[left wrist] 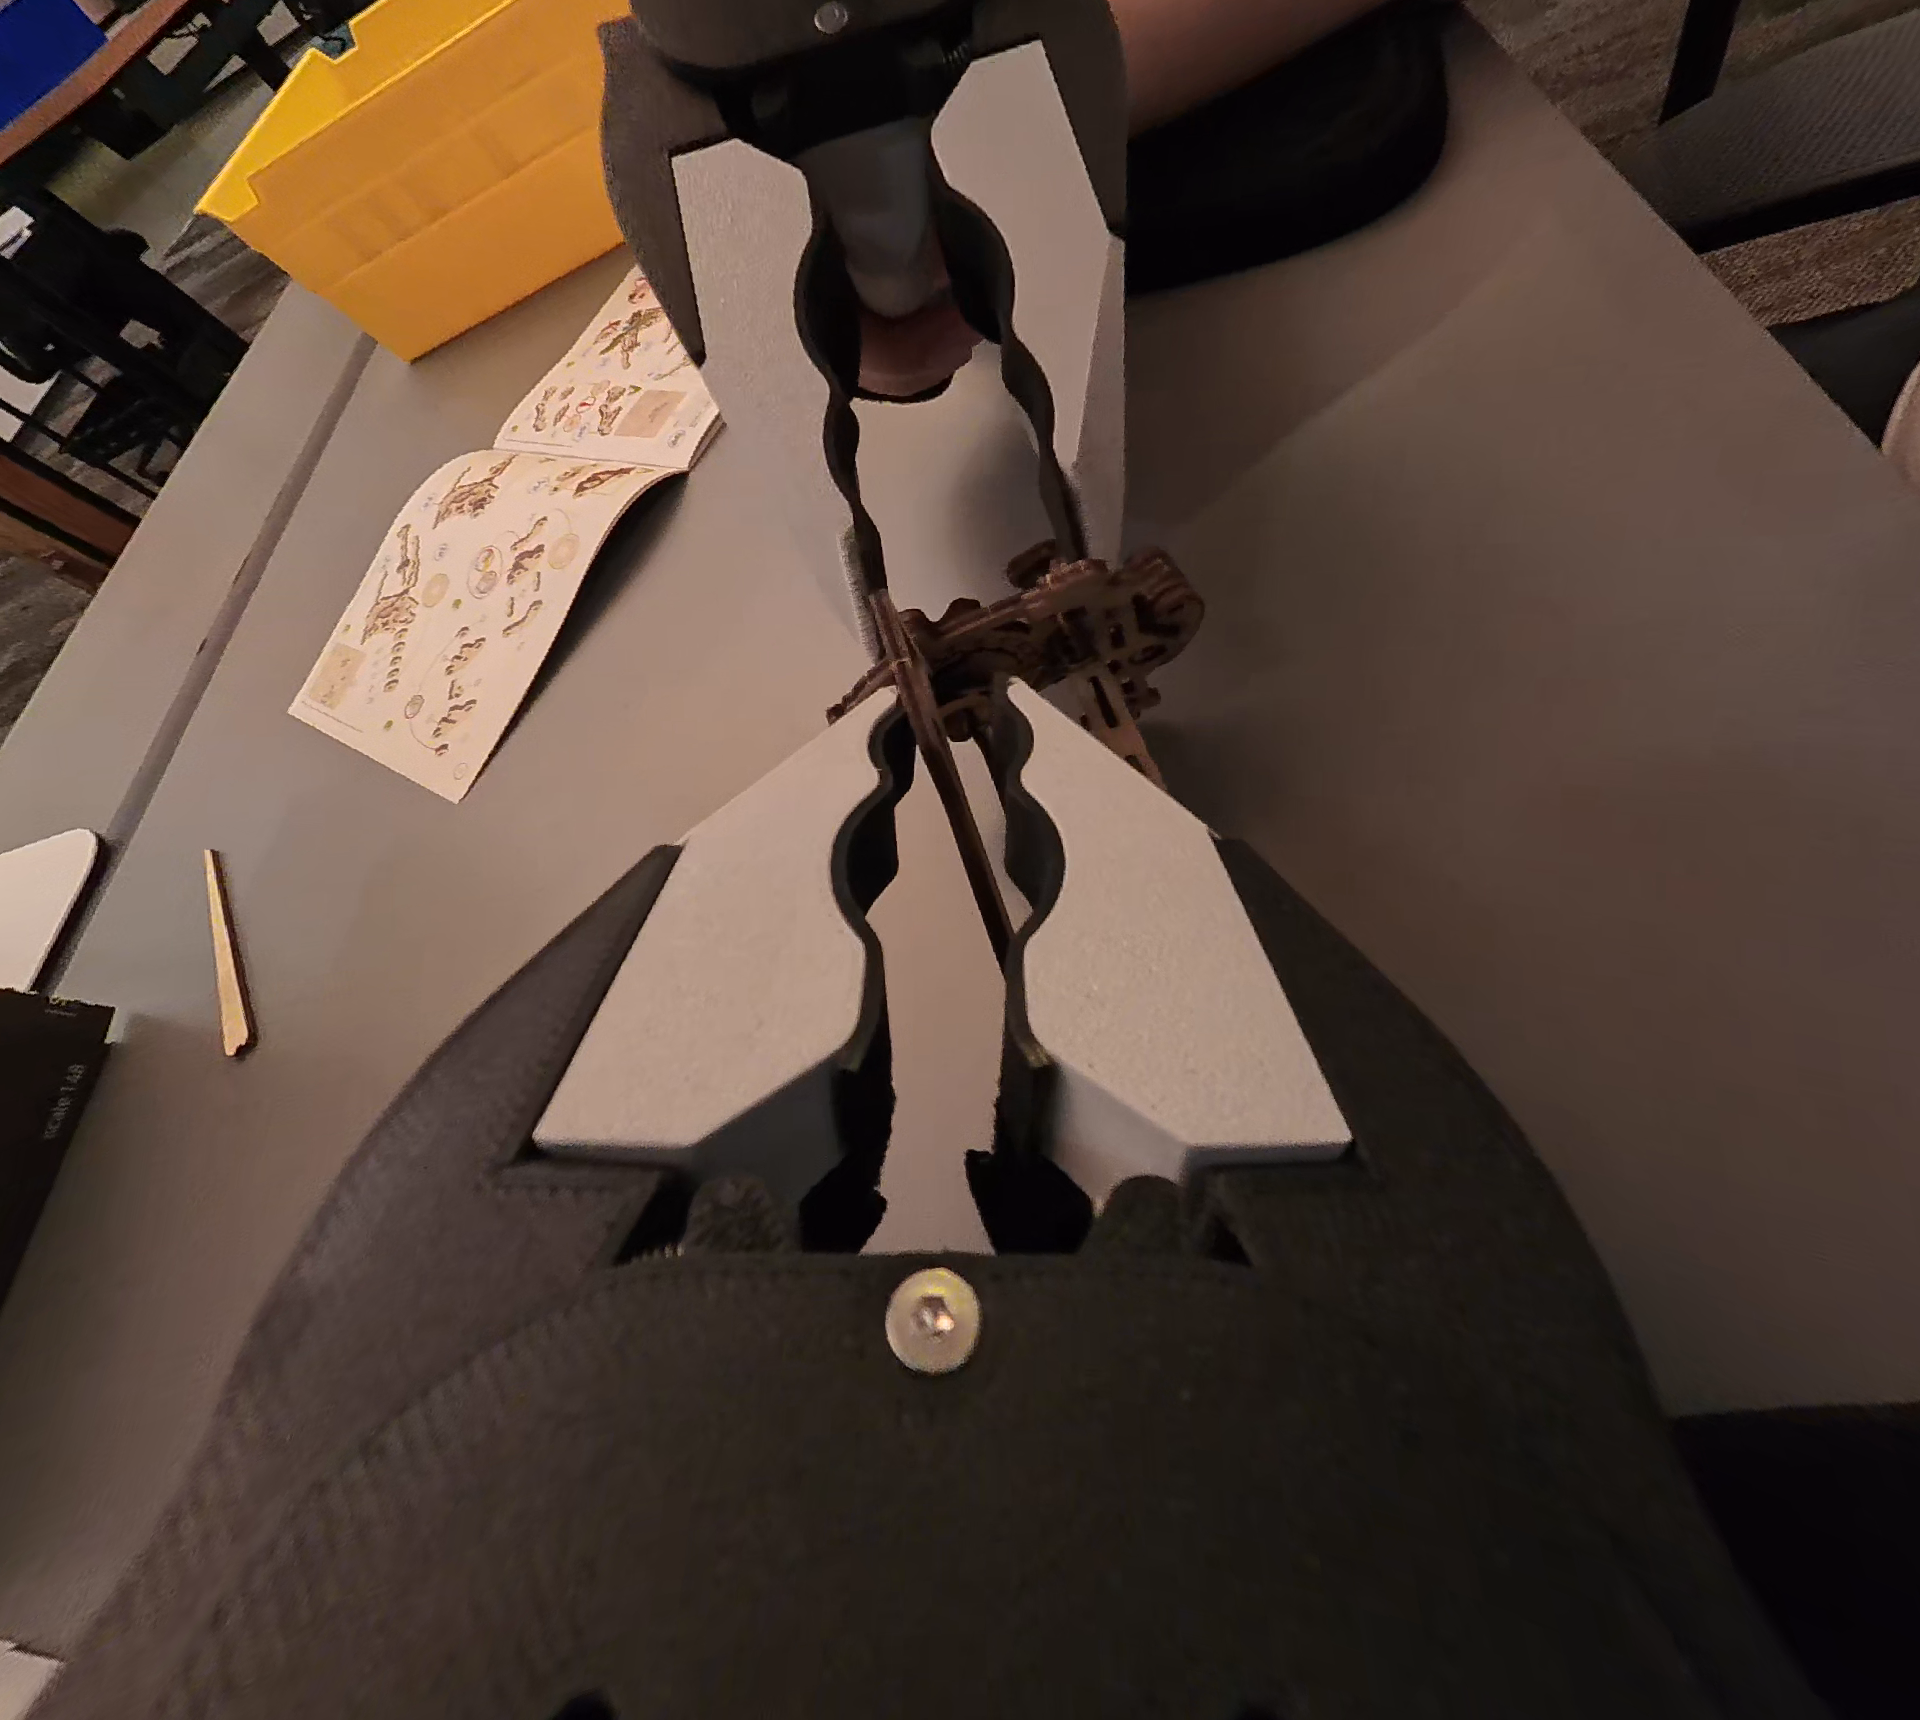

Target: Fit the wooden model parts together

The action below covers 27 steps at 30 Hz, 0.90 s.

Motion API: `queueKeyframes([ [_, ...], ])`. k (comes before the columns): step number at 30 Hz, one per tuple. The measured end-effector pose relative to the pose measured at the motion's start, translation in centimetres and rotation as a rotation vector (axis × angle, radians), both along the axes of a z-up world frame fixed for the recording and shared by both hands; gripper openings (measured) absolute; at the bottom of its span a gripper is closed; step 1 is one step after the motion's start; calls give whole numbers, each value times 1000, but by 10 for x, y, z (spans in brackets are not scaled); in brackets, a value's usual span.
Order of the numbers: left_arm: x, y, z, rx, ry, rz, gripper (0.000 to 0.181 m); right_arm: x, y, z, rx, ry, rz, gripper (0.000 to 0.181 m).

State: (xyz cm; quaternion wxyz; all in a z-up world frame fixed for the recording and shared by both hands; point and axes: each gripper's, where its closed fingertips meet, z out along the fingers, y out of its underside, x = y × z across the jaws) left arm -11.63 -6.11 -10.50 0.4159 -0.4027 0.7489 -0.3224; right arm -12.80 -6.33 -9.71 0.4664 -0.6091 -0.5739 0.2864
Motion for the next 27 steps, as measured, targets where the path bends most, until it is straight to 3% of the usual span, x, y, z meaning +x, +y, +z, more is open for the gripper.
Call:
queueKeyframes([
  [16, -4, 1, 0, 35, 13, -9, 8, -3, 0, -3, -25, -35, -23, 35],
  [27, -3, 0, 2, -58, 4, -10, 7, -2, -5, 1, -80, 31, 25, 34],
])
